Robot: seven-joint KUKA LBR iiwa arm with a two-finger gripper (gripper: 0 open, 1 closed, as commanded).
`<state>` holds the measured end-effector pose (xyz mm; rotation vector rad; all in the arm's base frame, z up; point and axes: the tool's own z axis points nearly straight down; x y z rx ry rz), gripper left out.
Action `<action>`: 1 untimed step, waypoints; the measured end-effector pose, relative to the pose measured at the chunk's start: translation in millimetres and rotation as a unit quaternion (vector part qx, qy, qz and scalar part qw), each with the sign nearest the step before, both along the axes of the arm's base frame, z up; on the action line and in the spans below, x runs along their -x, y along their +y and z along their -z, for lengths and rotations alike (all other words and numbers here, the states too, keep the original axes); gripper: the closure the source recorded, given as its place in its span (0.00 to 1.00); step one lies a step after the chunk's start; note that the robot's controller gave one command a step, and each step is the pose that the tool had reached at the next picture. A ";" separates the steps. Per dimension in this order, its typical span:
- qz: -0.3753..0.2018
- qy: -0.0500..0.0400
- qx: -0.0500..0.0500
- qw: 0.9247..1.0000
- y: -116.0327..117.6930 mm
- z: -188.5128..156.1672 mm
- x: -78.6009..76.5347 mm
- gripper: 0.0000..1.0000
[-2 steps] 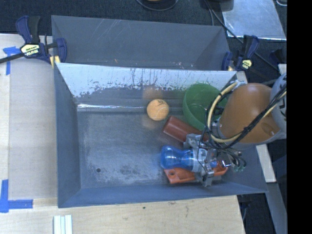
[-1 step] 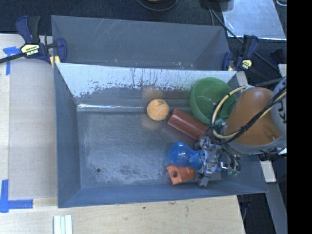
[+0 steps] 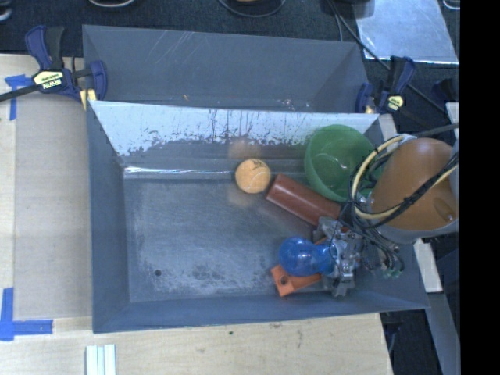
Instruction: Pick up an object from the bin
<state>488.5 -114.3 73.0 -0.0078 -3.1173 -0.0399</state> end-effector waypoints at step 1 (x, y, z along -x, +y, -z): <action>0.000 0.000 0.000 1.000 0.0 0.0 0.0 1.00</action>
Offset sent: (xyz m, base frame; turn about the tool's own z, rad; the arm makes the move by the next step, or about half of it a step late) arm 0.0000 -0.0001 0.1065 0.0000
